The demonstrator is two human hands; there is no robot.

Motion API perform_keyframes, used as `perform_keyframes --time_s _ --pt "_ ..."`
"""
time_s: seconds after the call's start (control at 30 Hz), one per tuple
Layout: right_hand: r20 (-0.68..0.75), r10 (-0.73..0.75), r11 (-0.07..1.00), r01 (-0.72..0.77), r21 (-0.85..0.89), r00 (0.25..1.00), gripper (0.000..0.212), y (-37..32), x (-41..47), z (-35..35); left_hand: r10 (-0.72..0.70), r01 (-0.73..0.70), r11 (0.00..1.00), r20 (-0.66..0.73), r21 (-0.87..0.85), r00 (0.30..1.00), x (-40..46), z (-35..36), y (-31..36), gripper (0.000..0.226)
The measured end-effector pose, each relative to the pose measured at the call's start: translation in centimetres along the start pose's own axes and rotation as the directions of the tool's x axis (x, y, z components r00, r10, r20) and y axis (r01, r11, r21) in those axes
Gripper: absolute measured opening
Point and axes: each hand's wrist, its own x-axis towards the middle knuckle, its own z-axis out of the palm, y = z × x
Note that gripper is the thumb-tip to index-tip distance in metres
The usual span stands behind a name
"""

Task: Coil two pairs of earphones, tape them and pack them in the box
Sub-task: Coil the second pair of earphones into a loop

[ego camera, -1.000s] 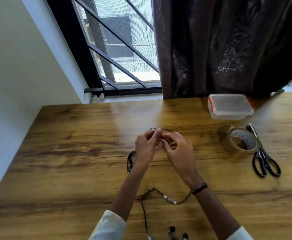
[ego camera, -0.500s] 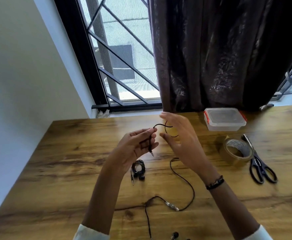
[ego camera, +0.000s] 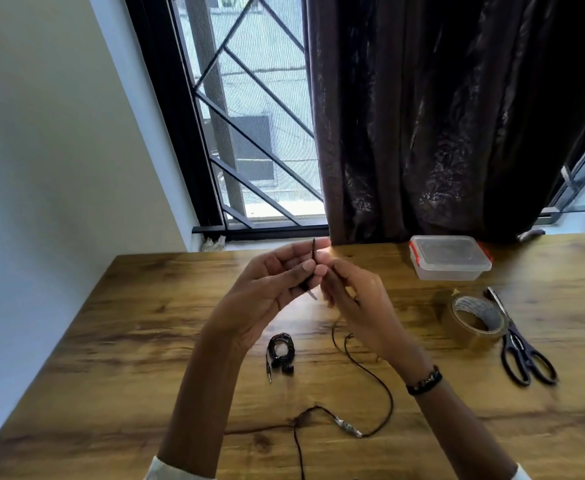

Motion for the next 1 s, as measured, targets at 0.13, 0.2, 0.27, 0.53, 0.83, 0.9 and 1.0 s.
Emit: perform_keyframes --time_s 0.13,0.2,0.27,0.53,0.83,0.9,1.0 --pt "0.055 0.044 0.998 -0.046 0.037 0.998 0.017 -0.3 -1.3 1.0 0.106 -0.101 0.994 -0.105 0.049 0.989 0.4 0.1 0.0 0.037" --pt "0.065 0.03 0.999 -0.032 0.029 0.997 0.016 -0.7 -1.6 1.0 0.158 -0.146 0.985 -0.141 0.095 0.977 0.6 0.0 -0.2 0.04" --pt "0.056 0.028 1.0 -0.028 -0.009 0.998 0.022 -1.2 -1.8 0.6 0.203 -0.179 0.972 -0.159 0.149 0.966 0.7 -0.2 -0.5 0.042" --pt "0.14 -0.007 0.979 0.036 -0.202 0.99 0.021 -3.7 -1.7 -2.1 0.267 -0.217 0.892 -0.073 0.397 0.961 0.6 -0.7 -1.0 0.049" --pt "0.087 -0.146 0.913 0.168 -0.372 0.985 0.02 -5.6 1.4 -5.0 0.114 -0.222 0.846 0.242 0.485 0.963 -0.6 0.4 -1.1 0.044" --pt "0.098 -0.175 0.916 0.198 -0.349 0.98 0.013 -5.6 2.1 -5.7 0.092 -0.228 0.846 0.288 0.482 0.953 -0.9 0.8 -0.7 0.041" --pt "0.092 -0.24 0.921 0.257 -0.292 0.966 0.009 -5.6 2.7 -6.5 0.083 -0.224 0.871 0.319 0.437 0.944 -1.2 1.0 -0.4 0.04"
